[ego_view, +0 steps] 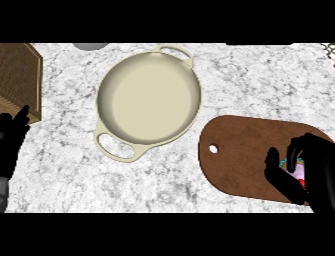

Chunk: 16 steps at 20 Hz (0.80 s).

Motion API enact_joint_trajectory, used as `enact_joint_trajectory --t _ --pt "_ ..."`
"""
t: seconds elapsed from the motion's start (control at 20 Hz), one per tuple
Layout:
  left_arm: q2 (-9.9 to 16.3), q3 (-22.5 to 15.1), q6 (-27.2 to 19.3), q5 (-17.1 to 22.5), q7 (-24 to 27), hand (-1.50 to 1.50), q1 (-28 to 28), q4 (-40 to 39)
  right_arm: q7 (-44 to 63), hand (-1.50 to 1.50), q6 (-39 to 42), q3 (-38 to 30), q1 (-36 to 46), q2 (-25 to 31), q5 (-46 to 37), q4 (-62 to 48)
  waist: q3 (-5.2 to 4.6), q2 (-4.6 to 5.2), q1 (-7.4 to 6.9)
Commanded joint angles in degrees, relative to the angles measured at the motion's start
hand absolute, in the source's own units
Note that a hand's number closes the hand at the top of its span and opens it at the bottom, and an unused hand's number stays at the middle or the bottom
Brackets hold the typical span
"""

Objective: Pick the cupcake from the cutting board and place it in the pot

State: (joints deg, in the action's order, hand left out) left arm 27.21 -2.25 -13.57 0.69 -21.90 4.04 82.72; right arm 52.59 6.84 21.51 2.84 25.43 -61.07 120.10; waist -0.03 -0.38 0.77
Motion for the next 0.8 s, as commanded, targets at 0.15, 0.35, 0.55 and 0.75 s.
enact_joint_trajectory --t 0.15,0.35,0.55,0.75 --pt "0.3 0.5 1.2 0.4 -2.0 0.00 1.2 0.2 0.0 1.50 -3.0 0.7 8.2 -2.8 -4.2 15.5 0.02 -0.01 -0.45" --pt "-1.3 -0.2 0.2 -1.6 -0.4 0.00 0.2 1.0 4.0 1.50 4.9 3.2 20.5 -6.2 -8.1 15.4 -0.06 0.22 -1.32" --pt "-1.5 0.0 2.1 -1.4 -2.1 0.00 2.0 0.1 8.6 1.50 16.9 2.8 34.9 -13.0 -4.5 12.7 -0.07 0.20 -1.23" --pt "-1.3 1.4 2.4 -1.8 0.7 0.00 3.4 -3.2 10.5 1.50 18.2 2.2 43.0 -21.7 -3.1 1.5 -0.10 0.30 -1.33"
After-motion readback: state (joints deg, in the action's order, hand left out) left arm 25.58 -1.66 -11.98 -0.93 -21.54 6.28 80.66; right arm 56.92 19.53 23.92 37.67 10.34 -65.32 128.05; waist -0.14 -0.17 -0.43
